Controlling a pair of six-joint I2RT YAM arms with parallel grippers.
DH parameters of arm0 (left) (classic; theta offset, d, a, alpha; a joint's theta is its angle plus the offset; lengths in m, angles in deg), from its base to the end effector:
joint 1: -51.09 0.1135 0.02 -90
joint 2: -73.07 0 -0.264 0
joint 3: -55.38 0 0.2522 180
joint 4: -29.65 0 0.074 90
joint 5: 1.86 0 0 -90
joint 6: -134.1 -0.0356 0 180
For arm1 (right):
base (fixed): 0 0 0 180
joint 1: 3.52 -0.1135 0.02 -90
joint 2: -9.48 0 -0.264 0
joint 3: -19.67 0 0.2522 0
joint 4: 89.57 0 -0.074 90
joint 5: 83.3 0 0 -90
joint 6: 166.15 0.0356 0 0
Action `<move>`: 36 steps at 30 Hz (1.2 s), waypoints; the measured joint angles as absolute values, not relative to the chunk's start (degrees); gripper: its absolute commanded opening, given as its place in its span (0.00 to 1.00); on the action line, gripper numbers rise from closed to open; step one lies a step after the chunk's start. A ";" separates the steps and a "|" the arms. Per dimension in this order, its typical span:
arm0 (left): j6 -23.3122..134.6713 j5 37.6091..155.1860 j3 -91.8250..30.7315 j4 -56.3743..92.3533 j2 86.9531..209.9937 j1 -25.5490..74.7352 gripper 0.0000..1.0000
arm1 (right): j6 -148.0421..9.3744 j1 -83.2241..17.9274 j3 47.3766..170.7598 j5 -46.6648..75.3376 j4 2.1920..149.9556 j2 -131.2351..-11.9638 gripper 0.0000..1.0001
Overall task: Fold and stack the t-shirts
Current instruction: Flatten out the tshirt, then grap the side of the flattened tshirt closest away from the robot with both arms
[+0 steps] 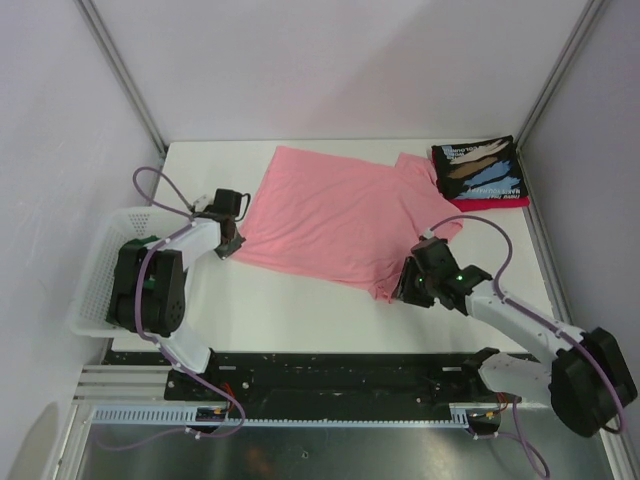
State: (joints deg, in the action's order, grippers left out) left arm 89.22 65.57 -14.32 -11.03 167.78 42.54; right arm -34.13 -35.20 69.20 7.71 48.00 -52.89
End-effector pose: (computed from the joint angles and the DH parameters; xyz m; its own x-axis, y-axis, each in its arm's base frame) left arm 0.3128 -0.0332 0.1726 -0.6225 -0.5681 -0.5383 -0.6520 0.7569 -0.0449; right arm 0.1749 0.1087 0.2013 -0.8768 0.2454 -0.4135 0.0717 0.9171 0.3921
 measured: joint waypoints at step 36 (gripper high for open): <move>85.01 65.37 -20.37 -12.39 168.72 45.07 0.00 | -33.56 -44.47 72.68 -1.58 38.58 -51.69 0.00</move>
